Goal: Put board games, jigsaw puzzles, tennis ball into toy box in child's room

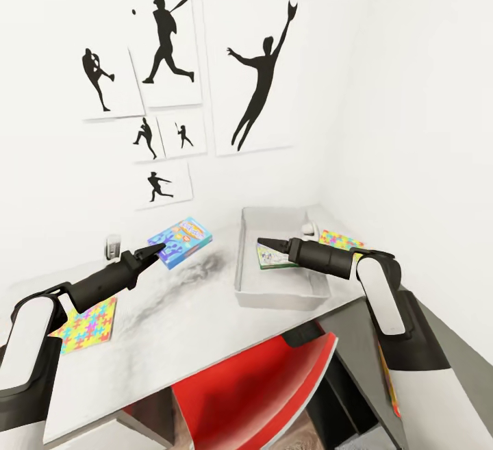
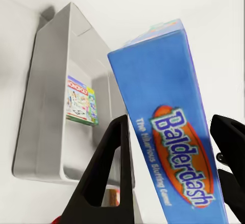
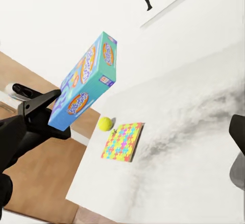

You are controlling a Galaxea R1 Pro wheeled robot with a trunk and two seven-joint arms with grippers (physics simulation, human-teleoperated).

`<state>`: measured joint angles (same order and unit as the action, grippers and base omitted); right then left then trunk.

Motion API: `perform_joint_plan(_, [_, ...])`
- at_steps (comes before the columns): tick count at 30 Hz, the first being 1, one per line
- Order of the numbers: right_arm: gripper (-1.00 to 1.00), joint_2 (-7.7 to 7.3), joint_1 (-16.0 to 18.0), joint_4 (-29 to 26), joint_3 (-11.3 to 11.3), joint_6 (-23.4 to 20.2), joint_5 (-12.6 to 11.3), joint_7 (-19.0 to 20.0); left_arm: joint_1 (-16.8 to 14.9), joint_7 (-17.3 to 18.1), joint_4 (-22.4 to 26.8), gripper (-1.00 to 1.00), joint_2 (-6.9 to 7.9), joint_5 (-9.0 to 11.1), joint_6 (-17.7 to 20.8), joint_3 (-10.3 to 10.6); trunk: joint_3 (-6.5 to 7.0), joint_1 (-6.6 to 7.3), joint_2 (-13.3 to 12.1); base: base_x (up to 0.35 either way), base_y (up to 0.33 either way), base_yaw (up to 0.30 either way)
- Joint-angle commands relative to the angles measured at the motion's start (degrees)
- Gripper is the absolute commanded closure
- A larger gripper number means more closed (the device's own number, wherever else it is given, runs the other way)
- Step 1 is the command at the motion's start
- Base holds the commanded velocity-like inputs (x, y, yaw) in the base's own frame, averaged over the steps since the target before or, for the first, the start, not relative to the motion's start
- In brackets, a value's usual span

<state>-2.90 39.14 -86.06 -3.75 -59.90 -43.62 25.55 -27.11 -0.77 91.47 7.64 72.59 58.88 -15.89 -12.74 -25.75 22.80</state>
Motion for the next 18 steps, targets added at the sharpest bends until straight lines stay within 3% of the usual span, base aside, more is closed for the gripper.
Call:
perform_joint_plan(1, [-1.0,-0.01,0.1,0.0,0.0,-0.1,0.5,0.5,0.0,-0.1,0.0,1.0,0.01,0.2,0.3,-0.1,-0.09,-0.03,0.1,0.0,0.187,-0.265])
perform_joint_plan(18, [-1.0,-0.04,0.0,-1.0,-0.2,-0.1,0.5,0.5,-0.1,0.1,0.0,1.0,-0.11,0.2,0.2,0.0,0.39,-0.03,0.1,0.0,0.03,-0.276])
